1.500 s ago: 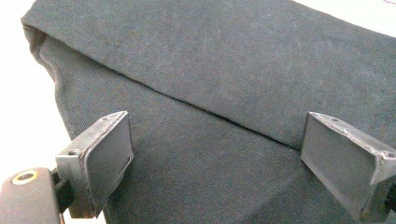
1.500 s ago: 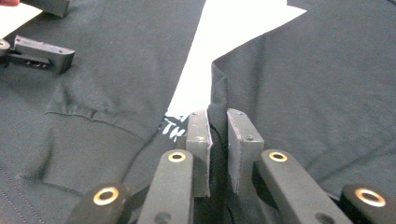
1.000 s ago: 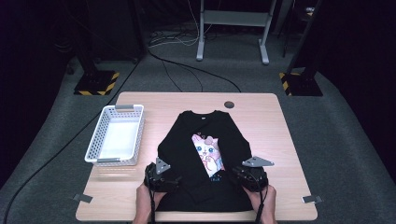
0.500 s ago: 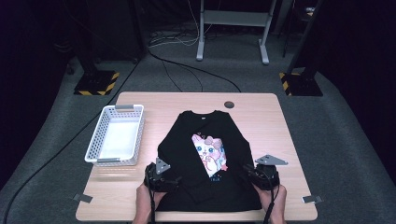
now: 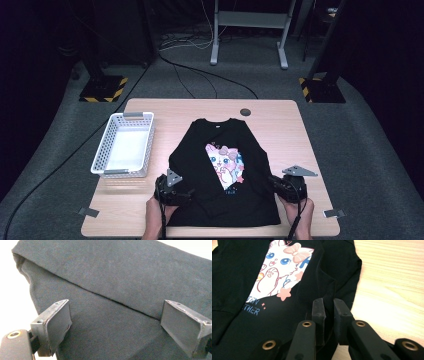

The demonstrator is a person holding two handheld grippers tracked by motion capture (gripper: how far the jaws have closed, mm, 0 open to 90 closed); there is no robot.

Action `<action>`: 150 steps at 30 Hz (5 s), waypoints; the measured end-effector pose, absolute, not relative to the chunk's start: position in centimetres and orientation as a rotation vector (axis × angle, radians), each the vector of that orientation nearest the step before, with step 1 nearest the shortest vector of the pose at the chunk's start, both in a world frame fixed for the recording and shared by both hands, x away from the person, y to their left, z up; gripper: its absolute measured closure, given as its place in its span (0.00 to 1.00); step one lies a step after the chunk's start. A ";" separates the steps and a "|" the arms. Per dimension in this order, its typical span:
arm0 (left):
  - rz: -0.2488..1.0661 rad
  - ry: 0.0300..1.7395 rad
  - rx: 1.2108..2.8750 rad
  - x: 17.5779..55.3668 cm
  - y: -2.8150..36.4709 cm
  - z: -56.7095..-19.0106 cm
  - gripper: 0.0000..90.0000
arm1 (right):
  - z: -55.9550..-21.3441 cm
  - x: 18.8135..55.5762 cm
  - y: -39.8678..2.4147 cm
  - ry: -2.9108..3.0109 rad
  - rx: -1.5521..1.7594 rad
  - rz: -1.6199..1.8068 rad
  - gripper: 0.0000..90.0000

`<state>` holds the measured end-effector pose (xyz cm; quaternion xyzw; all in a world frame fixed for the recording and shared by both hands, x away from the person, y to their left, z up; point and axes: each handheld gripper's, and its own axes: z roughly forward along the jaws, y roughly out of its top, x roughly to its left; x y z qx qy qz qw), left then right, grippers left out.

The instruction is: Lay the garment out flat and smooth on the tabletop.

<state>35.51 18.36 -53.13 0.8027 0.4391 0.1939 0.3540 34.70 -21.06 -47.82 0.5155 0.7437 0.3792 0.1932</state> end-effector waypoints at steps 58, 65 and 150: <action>0.501 1.136 2.075 35.5 18.4 -53.1 0.11 | -49.0 34.9 -27.8 1.946 1.640 1.005 0.90; 0.501 1.136 2.075 35.5 18.4 -53.1 0.11 | -49.2 35.1 -28.7 1.922 1.670 0.980 0.90; 0.534 1.168 2.058 35.4 12.9 -53.1 0.12 | -52.9 36.8 -24.8 2.055 1.476 0.888 0.04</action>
